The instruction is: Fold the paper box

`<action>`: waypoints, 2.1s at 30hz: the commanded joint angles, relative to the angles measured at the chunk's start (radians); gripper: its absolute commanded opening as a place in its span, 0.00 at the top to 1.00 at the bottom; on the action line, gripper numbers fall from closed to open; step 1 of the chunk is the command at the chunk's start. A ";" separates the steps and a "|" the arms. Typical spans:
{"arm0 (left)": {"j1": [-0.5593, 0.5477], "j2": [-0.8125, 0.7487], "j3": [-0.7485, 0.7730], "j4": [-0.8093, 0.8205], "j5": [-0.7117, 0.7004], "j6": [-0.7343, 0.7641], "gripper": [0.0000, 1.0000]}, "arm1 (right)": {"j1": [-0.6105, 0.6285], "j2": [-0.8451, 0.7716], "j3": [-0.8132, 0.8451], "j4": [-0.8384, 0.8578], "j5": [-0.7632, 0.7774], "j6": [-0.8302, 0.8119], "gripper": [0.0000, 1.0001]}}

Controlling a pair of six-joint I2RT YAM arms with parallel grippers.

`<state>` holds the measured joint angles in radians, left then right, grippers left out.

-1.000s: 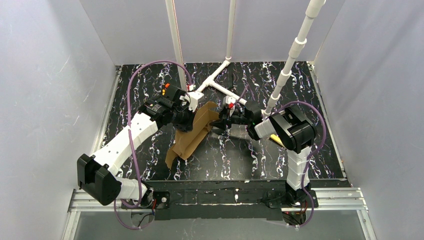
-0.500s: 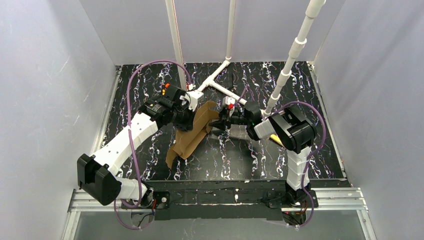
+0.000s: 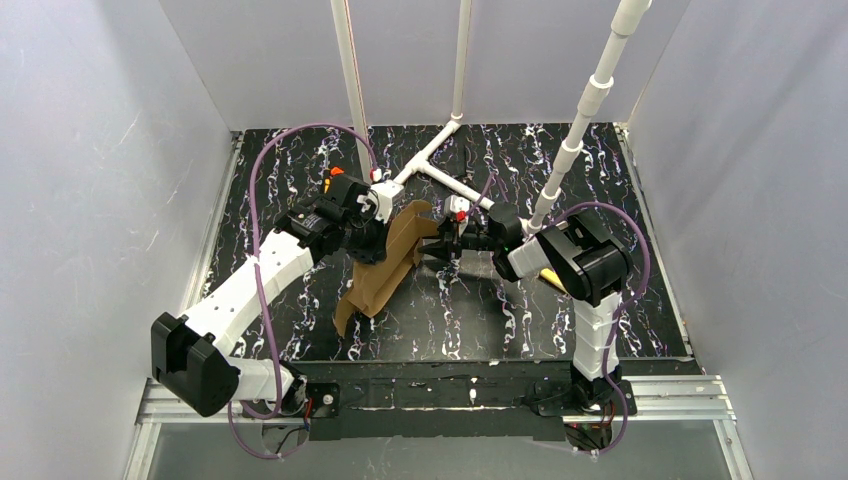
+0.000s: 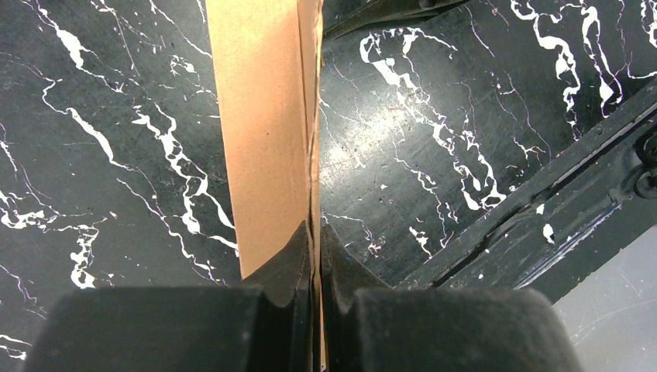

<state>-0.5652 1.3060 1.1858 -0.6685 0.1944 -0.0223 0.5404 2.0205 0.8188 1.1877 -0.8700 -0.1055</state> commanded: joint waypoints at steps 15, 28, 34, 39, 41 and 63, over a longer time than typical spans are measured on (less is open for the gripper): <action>-0.004 -0.038 -0.019 0.015 -0.006 -0.022 1.00 | 0.022 0.023 -0.018 0.071 0.019 -0.040 0.51; -0.002 -0.031 -0.022 0.029 0.013 -0.031 1.00 | 0.070 0.068 -0.041 0.249 0.154 0.015 0.51; 0.007 -0.040 -0.026 0.017 0.021 -0.031 1.00 | 0.070 0.135 -0.029 0.413 0.129 0.089 0.51; 0.026 -0.048 -0.036 0.017 0.049 -0.031 1.00 | 0.082 0.152 -0.007 0.415 0.164 0.084 0.48; 0.028 -0.045 -0.036 0.017 0.058 -0.033 1.00 | 0.087 0.160 0.004 0.415 0.182 0.082 0.48; 0.077 -0.048 -0.044 0.009 0.146 -0.041 1.00 | 0.116 0.188 0.054 0.505 0.070 0.072 0.84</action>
<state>-0.5011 1.2854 1.1530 -0.6682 0.2966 -0.0650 0.6395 2.2024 0.8486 1.4769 -0.6876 -0.0303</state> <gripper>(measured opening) 0.013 0.171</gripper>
